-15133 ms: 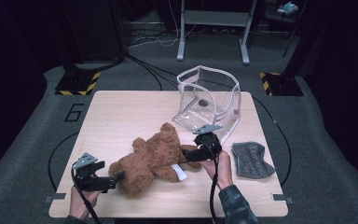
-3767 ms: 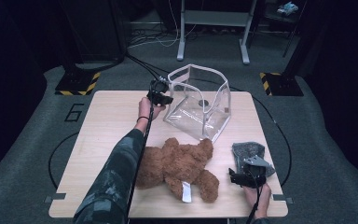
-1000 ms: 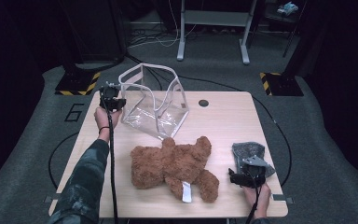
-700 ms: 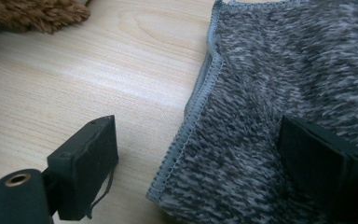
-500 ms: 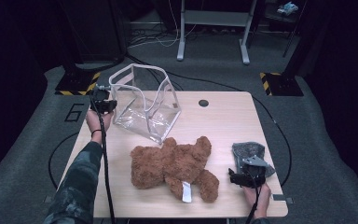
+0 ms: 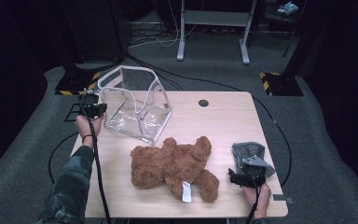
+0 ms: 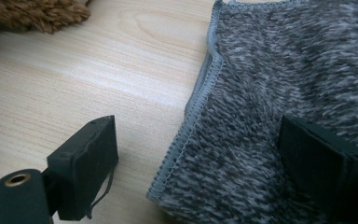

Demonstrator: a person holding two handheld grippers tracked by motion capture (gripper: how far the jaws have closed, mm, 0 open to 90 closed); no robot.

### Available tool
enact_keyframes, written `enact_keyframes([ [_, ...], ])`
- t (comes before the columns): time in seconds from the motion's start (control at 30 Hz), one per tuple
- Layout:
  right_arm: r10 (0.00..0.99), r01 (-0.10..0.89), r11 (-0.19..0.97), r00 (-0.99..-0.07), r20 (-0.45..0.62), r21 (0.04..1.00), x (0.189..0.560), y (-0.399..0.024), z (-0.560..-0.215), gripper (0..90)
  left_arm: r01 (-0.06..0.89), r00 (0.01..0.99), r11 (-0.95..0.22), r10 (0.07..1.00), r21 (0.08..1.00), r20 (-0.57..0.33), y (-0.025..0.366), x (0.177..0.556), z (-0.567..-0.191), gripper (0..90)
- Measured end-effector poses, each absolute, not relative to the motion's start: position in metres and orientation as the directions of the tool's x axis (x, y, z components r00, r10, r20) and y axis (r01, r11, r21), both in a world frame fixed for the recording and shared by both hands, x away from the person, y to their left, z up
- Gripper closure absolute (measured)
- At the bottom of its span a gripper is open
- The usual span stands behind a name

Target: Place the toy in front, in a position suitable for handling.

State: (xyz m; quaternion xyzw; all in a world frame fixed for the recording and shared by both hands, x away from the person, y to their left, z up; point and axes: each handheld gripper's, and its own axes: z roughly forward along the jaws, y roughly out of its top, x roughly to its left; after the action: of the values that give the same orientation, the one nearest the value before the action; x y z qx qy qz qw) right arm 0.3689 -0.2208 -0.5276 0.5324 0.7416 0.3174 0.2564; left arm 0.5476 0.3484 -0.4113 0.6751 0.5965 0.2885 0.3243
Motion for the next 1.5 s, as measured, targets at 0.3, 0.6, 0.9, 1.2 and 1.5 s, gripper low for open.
enact_keyframes([
  [0.3,0.953,0.627,0.231,-0.302,-0.042,0.744,0.369,-0.221,-0.528,11.8,0.625,0.086,-0.069,0.996,0.778,0.019,0.363,0.533,-0.411,87.4],
  [0.6,0.952,0.627,0.233,-0.304,-0.042,0.743,0.369,-0.221,-0.528,11.7,0.629,0.038,-0.047,0.999,0.776,0.029,0.382,0.517,-0.411,87.3],
  [0.9,0.952,0.628,0.234,-0.304,-0.043,0.742,0.369,-0.221,-0.528,11.6,0.63,0.008,-0.028,1.0,0.776,0.03,0.398,0.502,-0.411,87.1],
  [1.2,0.952,0.628,0.235,-0.304,-0.044,0.742,0.369,-0.22,-0.528,11.5,0.631,-0.024,-0.029,0.998,0.776,0.057,0.403,0.486,-0.411,87.0],
  [1.5,0.952,0.628,0.234,-0.303,-0.044,0.742,0.369,-0.22,-0.528,11.5,0.626,-0.03,-0.029,0.998,0.779,0.062,0.408,0.473,-0.412,86.5],
])
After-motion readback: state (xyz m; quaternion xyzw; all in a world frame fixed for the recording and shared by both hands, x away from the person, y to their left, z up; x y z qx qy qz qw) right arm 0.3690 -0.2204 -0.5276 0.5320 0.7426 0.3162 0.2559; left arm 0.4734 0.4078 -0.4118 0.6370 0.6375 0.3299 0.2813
